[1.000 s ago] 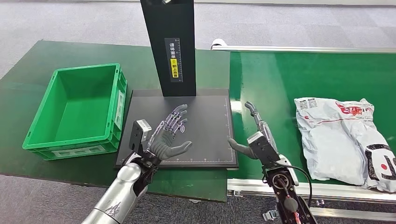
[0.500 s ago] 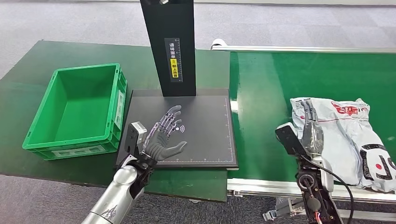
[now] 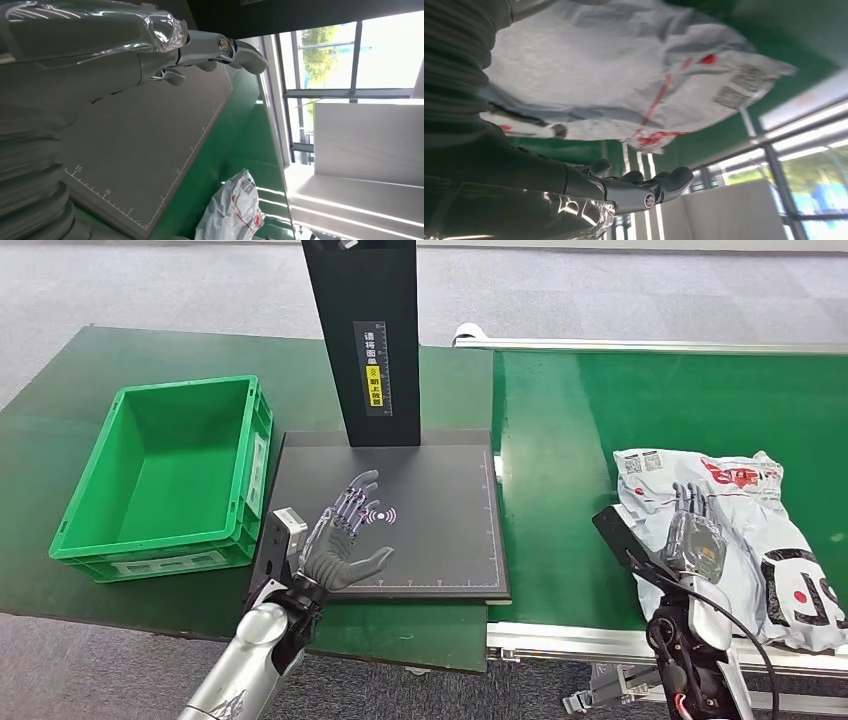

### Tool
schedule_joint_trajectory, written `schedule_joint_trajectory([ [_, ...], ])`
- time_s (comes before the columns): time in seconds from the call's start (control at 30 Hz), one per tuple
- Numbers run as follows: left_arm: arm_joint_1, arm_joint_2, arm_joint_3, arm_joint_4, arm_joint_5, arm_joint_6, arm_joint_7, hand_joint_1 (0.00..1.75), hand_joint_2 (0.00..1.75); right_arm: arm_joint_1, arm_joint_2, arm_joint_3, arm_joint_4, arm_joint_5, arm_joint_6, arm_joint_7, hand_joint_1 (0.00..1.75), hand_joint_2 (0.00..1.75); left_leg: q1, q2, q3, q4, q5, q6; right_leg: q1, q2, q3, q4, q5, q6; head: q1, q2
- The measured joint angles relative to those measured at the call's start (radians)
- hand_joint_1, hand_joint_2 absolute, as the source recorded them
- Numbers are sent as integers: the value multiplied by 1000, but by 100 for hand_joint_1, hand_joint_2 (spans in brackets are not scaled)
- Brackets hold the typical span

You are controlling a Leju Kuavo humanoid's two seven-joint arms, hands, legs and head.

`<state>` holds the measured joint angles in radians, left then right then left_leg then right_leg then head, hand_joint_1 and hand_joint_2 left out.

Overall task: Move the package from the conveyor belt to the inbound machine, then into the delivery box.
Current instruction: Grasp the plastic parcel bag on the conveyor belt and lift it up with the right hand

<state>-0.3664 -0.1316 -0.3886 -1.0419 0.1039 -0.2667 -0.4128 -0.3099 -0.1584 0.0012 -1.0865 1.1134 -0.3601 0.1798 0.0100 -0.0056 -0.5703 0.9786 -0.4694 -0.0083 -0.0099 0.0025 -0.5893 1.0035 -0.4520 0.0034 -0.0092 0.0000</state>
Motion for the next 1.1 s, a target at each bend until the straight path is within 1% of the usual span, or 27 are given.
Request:
schedule_joint_trajectory([
  [0.07, 8, -1, 5, -11, -9, 0, 12, 0, 175, 0, -5, -6, 14, 97, 74, 85, 0, 175, 0, 0, 0, 0, 0, 0, 0, 0, 0, 0, 0, 0, 0, 0],
  [0.17, 18, -4, 13, -27, -22, 0, 28, 0, 175, 2, -10, -19, 41, 184, 208, 163, 0, 175, 0, 0, 0, 0, 0, 0, 0, 0, 0, 0, 0, 0, 0, 0],
  [0.23, 24, -6, 16, -34, -29, -1, 33, 0, 175, 4, -12, -27, 61, 214, 267, 189, 0, 175, 0, 0, 0, 0, 0, 0, 0, 0, 0, 0, 0, 0, 0, 0],
  [0.33, 31, -12, 24, -37, -39, -2, 37, 0, 175, 4, -12, -36, 93, 238, 320, 201, 0, 175, 0, 0, 0, 0, 0, 0, 0, 0, 0, 0, 0, 0, 0, 0],
  [0.57, 45, -25, 38, -43, -56, -6, 42, 0, 175, 0, -7, -48, 131, 261, 355, 224, 0, 175, 0, 0, 0, 0, 0, 0, 0, 0, 0, 0, 0, 0, 0, 0],
  [0.93, 51, -31, 45, -47, -59, -9, 43, 0, 175, -5, -1, -56, 147, 263, 357, 226, 0, 175, 0, 0, 0, 0, 0, 0, 0, 0, 0, 0, 0, 0, 0, 0],
  [0.97, 51, -31, 46, -47, -60, -10, 44, 0, 175, -5, -1, -57, 147, 263, 357, 226, 4, 175, 0, 0, 0, 0, 0, 0, 0, 0, 0, 0, 0, 0, 0, 0],
  [1.07, 51, -31, 49, -47, -61, -15, 45, 0, 175, -5, -1, -58, 147, 261, 353, 221, 133, 175, 0, 0, 0, 0, 0, 0, 0, 0, 0, 0, 0, 0, 0, 0],
  [1.1, 51, -31, 50, -47, -61, -17, 45, 0, 175, -6, -1, -59, 148, 259, 353, 218, 172, 175, 0, 0, 0, 0, 0, 0, 0, 0, 0, 0, 0, 0, 0, 0],
])
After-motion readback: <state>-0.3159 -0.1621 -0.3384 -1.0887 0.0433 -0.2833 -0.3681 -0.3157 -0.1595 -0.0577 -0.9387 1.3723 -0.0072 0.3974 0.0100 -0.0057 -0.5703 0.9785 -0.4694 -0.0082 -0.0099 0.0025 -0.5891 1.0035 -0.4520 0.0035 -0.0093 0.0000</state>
